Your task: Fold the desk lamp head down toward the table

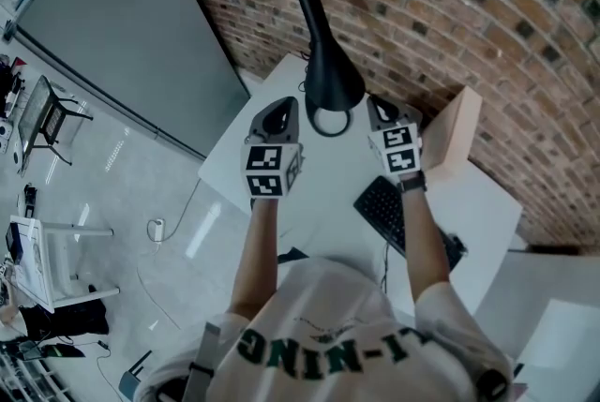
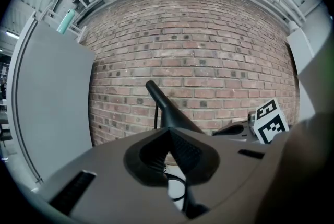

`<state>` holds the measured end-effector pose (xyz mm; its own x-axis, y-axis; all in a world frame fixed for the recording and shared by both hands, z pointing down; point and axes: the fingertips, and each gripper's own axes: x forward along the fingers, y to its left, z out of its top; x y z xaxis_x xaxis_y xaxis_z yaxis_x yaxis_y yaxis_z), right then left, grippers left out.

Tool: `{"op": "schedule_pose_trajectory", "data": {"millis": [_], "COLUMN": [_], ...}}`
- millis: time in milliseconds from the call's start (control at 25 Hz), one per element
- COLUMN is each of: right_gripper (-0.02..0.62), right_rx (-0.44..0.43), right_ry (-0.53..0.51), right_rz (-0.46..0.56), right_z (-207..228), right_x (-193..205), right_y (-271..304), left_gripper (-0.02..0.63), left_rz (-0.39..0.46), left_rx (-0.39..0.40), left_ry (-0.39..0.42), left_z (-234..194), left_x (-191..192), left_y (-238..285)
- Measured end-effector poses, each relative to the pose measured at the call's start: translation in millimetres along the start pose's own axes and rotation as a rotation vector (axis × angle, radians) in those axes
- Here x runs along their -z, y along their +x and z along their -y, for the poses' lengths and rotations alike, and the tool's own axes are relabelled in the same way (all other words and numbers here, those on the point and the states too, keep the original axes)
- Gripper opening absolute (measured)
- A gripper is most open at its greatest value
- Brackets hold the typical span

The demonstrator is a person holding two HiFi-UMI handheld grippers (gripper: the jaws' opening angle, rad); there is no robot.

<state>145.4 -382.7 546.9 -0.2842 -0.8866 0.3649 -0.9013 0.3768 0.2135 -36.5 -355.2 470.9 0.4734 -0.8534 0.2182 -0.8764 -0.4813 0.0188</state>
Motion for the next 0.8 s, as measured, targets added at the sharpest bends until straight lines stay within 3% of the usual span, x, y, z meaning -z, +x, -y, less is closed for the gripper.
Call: {"op": "schedule_pose_trajectory", "data": {"millis": [240,600,800], "right_gripper": [0.012,0.005,0.003], "right_rx": [0.059,0.129,0.150], "right_ry": [0.122,0.213,0.235], "right_rz": [0.066,0.206,0.225], "right_z": [-0.9,-16.9,-31.0], "right_x": [-13.7,-38.8,-37.5], "right_y": [-47.3,-127.8,-164.9], "left_gripper": [0.000,0.000,0.000], "left_rz": [0.034,0.076,0.111], "left_rx": [0.002,0.011,0.020], "left_ry": [0.006,0.022,0.030], "left_z": [10.8,37.6,53.3], "left_x": [-12.7,-16.9,-21.3], "left_y": [-26.5,-68.1,-91.4]}}
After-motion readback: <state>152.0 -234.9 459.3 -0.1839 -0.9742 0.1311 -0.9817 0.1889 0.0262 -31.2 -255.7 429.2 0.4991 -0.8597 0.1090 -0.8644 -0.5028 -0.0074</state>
